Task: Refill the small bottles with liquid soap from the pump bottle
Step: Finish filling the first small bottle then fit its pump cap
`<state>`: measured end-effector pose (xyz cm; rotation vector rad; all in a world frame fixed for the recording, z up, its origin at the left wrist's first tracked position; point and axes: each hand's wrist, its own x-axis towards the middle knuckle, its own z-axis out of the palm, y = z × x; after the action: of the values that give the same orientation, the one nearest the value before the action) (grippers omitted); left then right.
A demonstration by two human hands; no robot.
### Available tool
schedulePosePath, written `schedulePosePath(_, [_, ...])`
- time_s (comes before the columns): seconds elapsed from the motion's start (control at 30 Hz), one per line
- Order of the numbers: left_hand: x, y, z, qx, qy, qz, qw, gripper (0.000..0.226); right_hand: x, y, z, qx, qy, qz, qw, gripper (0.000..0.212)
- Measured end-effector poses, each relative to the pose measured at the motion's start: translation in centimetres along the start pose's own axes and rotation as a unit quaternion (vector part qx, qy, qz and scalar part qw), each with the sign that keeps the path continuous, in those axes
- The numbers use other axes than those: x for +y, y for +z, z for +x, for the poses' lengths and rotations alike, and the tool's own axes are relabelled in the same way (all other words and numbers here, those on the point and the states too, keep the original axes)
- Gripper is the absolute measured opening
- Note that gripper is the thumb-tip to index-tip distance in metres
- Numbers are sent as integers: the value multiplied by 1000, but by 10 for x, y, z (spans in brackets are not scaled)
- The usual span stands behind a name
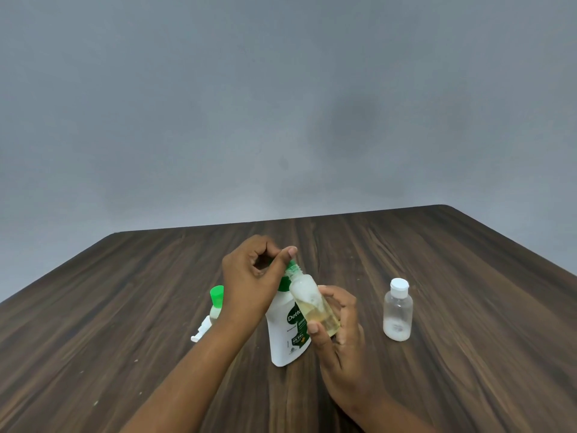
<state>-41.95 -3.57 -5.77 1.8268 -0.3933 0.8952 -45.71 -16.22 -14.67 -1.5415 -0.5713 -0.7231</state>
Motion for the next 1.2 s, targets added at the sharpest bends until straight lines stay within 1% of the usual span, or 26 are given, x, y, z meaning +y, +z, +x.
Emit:
schedulePosePath(0.17, [3, 1, 3, 8, 6, 2, 1000, 27, 1, 1, 0, 3, -10, -12, 1000, 39])
schedulePosePath(0.37, [8, -1, 11, -11, 15, 22, 1000, 26, 1, 3, 1, 6, -10, -28, 1000, 41])
schedulePosePath(0.6, [1, 2, 0, -2, 15, 21, 1000, 32, 0, -2, -1, 9, -7, 0, 1000, 34])
schedulePosePath(0.73, [4, 1, 3, 0, 9, 10, 1000, 30, -3, 0, 1, 12, -11, -1, 1000, 40])
schedulePosePath(0.8, [8, 0, 6, -7, 5, 12, 1000, 28, -3, 1, 3, 15, -10, -1, 1000, 44])
schedulePosePath(0.9, [12, -2, 12, -31, 4, 22, 999, 27, -1, 1, 3, 14, -10, -2, 1000, 39])
schedulePosePath(0.97, [12, -3, 13, -45, 6, 26, 999, 27, -1, 1, 3, 13, -12, -5, 1000, 41])
schedulePosePath(1.0, [10, -3, 12, -46, 8, 23, 999, 27, -1, 1, 3, 14, -13, -8, 1000, 43])
schedulePosePath(1.1, [5, -4, 6, -44, 11, 20, 999, 29, 0, 0, 0, 15, -13, -15, 1000, 39])
schedulePosePath(1.2, [4, -2, 3, -39, 13, 22, 999, 29, 0, -1, -1, 15, -11, -9, 1000, 39])
